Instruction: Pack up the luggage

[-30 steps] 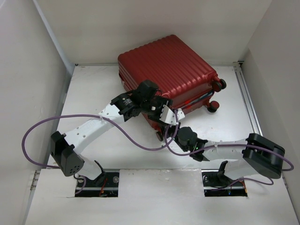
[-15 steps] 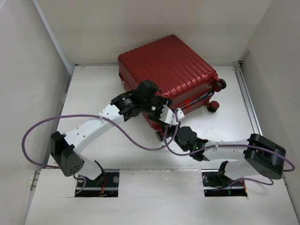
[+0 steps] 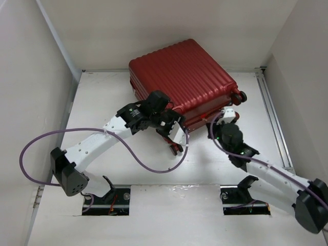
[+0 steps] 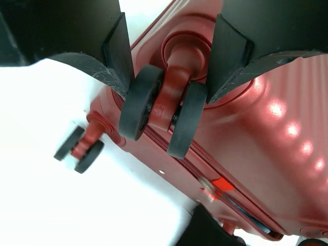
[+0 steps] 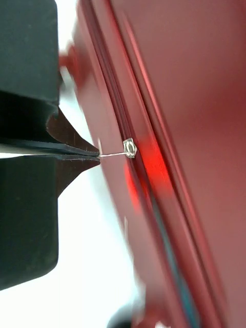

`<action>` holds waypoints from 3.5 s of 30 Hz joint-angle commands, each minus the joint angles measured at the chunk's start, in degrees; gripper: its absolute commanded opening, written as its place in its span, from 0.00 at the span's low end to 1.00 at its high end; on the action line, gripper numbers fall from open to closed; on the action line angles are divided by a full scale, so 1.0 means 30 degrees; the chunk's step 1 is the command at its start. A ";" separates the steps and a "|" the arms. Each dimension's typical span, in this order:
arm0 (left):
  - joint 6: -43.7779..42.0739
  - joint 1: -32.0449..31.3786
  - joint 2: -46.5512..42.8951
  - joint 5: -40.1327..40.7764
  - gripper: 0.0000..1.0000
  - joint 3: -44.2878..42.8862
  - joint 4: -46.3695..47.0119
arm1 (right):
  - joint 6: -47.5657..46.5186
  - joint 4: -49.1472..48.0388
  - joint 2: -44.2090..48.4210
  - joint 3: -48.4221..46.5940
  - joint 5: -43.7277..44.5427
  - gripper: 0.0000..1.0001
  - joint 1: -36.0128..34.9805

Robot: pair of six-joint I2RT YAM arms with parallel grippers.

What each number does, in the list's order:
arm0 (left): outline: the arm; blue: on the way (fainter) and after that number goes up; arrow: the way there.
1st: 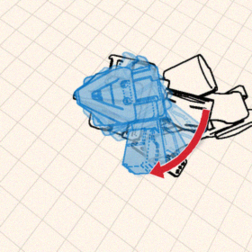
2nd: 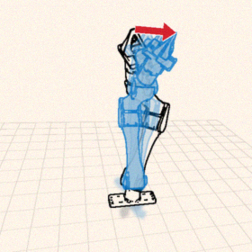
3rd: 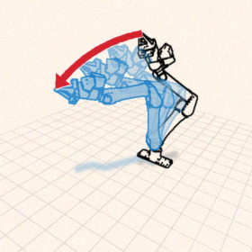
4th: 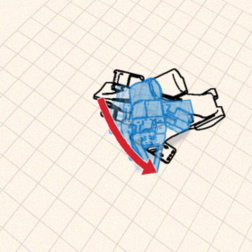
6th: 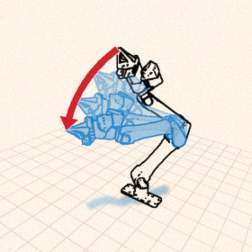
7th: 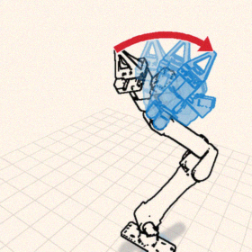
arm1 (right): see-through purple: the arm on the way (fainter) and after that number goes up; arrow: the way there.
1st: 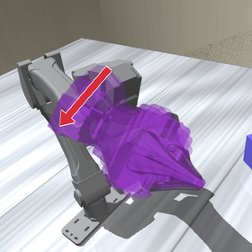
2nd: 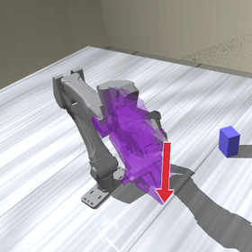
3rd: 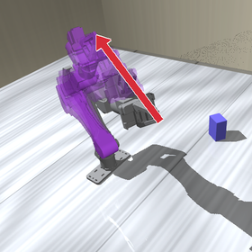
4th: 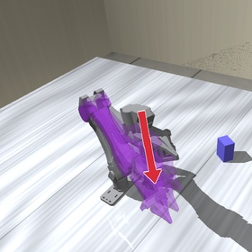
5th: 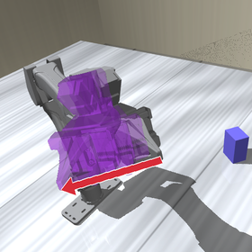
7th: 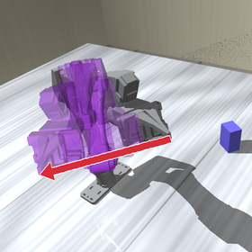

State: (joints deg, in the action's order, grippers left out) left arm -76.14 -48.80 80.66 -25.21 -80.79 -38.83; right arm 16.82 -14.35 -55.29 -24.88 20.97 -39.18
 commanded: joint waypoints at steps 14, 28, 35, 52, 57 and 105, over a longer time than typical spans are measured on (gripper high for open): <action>0.1261 0.1732 -0.4591 -0.0295 0.00 0.1880 -0.4989 | -0.5047 0.3849 0.2025 -0.0112 -0.7916 0.00 1.4993; 0.4022 0.0884 -0.4739 -0.0707 0.00 0.2058 -0.2497 | -0.5489 0.2299 0.7387 0.3781 -1.3878 0.57 0.9786; 0.4637 0.0884 -0.4183 -0.0883 0.00 0.1502 -0.2291 | -0.4024 -0.4783 0.2616 0.3932 -1.2910 0.70 0.5444; 0.5018 0.0884 -0.4183 -0.0883 0.00 0.1502 -0.2116 | -0.2413 -1.1128 -0.3866 0.2262 -1.3555 0.65 0.6087; 0.4842 0.0884 -0.4183 -0.0678 0.00 0.1502 -0.2116 | -0.2413 -1.0424 -0.3866 0.1822 -1.2705 0.43 0.6087; 0.8900 0.2525 -0.6910 0.1172 0.04 0.3499 -0.0393 | -0.4727 0.0330 0.0000 -0.0641 -1.4168 0.00 1.7282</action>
State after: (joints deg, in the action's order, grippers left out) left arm -59.77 -41.41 61.01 -19.07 -66.87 -46.35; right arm 6.02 -12.82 -57.25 -23.81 -25.19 12.97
